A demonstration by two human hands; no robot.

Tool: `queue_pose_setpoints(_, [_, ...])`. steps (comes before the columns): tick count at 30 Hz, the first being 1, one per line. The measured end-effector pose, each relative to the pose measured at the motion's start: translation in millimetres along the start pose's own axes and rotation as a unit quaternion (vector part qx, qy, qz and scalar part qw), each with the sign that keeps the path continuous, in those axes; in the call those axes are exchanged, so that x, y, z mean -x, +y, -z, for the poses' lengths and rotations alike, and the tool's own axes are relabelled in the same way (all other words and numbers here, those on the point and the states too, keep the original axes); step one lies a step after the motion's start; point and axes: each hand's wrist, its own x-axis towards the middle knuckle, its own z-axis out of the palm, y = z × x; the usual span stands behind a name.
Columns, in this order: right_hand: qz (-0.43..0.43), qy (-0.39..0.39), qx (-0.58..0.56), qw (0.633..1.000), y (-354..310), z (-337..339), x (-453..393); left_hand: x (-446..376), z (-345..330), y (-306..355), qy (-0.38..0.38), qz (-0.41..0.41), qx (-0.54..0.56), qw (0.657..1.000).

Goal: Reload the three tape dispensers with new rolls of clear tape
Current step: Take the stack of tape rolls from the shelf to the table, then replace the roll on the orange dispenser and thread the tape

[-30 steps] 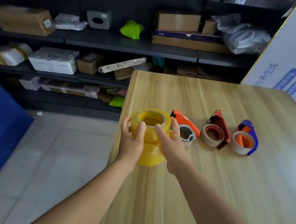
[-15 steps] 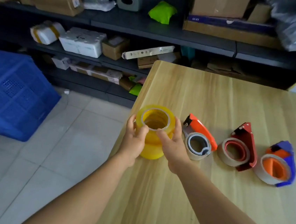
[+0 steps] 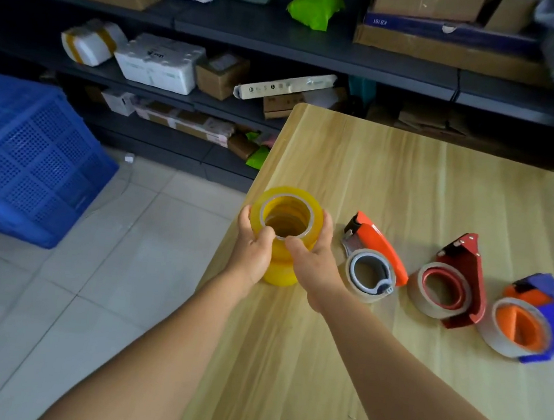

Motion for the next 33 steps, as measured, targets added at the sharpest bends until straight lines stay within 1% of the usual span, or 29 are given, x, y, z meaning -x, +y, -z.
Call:
queue_pose_setpoints(4, [0.013, 0.01, 0.036, 0.999, -2, -2, 3, 4, -9, -4, 0.039, -0.009, -0.014, 0.999])
queue_pose_setpoints(7, [0.036, 0.008, 0.1, 0.994, -3, 3, 10, 12, -13, -7, 0.046, -0.005, -0.041, 0.998])
queue_pose_setpoints(11, [0.065, 0.006, 0.152, 0.986, 5, 17, 23, 38, -24, -16, 0.064, -0.046, -0.054, 0.995])
queue_pose_setpoints(13, [0.073, 0.024, 0.194, 0.978, 15, 26, 28, 59, -37, -23, 0.072, -0.023, -0.07, 0.995])
queue_pose_setpoints(15, [0.075, 0.055, 0.267, 0.959, 26, 38, 31, 78, -49, -34, 0.073, -0.021, -0.097, 0.992])
queue_pose_setpoints(16, [0.075, 0.075, 0.313, 0.944, 32, 45, 31, 85, -54, -42, 0.058, -0.032, -0.119, 0.991])
queue_pose_setpoints(18, [0.06, 0.102, 0.416, 0.902, 42, 61, 32, 91, -62, -51, 0.004, -0.057, -0.166, 0.984])
queue_pose_setpoints(19, [0.039, 0.098, 0.464, 0.88, 46, 67, 33, 91, -65, -53, -0.025, -0.067, -0.179, 0.981])
queue_pose_setpoints(21, [-0.005, 0.055, 0.538, 0.841, 51, 78, 36, 91, -69, -51, -0.069, -0.075, -0.199, 0.975])
queue_pose_setpoints(23, [-0.015, 0.024, 0.582, 0.813, 54, 82, 41, 89, -72, -48, -0.098, -0.073, -0.223, 0.967])
queue_pose_setpoints(27, [0.017, 0.031, 0.614, 0.789, 53, 77, 64, 82, -73, -52, -0.132, -0.063, -0.211, 0.966])
queue_pose_setpoints(30, [0.034, 0.009, 0.614, 0.788, 57, 70, 94, 83, -73, -56, -0.141, -0.045, -0.203, 0.968])
queue_pose_setpoints(33, [0.045, -0.011, 0.612, 0.789, 66, 60, 123, 89, -74, -62, -0.148, -0.053, -0.23, 0.96])
